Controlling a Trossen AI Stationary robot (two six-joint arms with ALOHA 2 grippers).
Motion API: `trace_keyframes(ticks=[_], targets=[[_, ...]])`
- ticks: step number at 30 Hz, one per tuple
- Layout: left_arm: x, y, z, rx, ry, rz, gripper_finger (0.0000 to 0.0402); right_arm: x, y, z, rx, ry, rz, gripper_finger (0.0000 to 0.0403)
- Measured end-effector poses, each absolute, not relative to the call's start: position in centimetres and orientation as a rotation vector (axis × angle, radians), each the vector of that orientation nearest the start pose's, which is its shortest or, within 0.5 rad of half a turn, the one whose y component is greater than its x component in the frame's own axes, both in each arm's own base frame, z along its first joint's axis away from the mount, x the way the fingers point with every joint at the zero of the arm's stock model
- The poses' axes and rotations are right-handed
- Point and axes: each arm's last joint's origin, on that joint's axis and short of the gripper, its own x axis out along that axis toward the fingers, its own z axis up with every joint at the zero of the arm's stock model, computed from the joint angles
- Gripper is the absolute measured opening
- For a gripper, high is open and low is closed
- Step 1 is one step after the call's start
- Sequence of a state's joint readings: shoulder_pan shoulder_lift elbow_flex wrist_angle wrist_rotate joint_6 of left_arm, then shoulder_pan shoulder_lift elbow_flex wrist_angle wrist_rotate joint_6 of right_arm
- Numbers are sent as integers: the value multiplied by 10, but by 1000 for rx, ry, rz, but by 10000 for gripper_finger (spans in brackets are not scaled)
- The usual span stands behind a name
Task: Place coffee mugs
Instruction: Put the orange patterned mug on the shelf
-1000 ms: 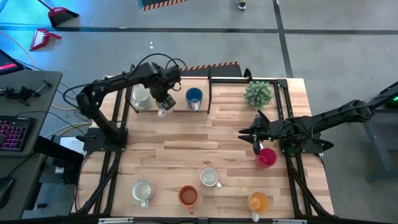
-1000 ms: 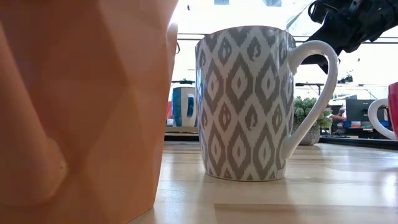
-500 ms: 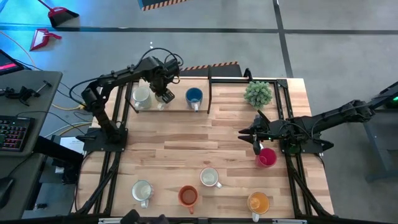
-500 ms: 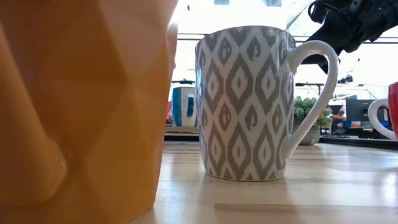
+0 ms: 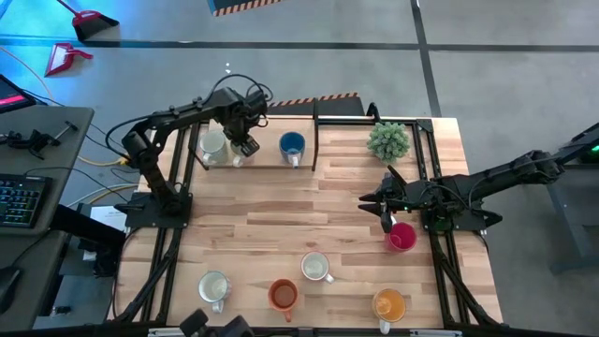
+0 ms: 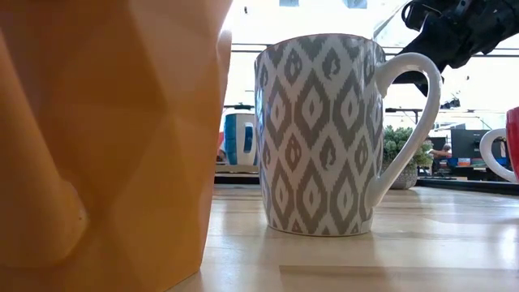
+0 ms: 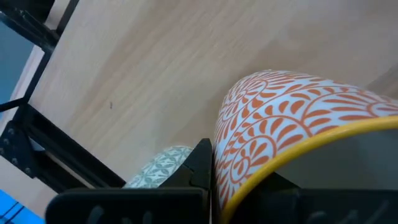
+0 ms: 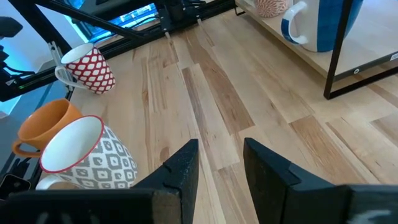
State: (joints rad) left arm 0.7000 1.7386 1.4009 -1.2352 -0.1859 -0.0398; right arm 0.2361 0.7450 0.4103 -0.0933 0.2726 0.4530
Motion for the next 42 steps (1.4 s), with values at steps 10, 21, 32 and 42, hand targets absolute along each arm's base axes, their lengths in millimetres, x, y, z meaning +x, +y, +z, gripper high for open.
trace_keyframes(ticks=[10, 21, 32, 42], targets=[[232, 215, 243, -442, 1547, 728, 8, 161, 31, 219, 357, 396, -132, 108], [231, 215, 243, -442, 1555, 717, 8, 161, 31, 219, 354, 396, -132, 108], [231, 214, 243, -476, 1544, 698, 30, 161, 31, 219, 352, 396, -132, 108], [228, 213, 244, -434, 1590, 737, 33, 161, 31, 219, 353, 396, -132, 108]])
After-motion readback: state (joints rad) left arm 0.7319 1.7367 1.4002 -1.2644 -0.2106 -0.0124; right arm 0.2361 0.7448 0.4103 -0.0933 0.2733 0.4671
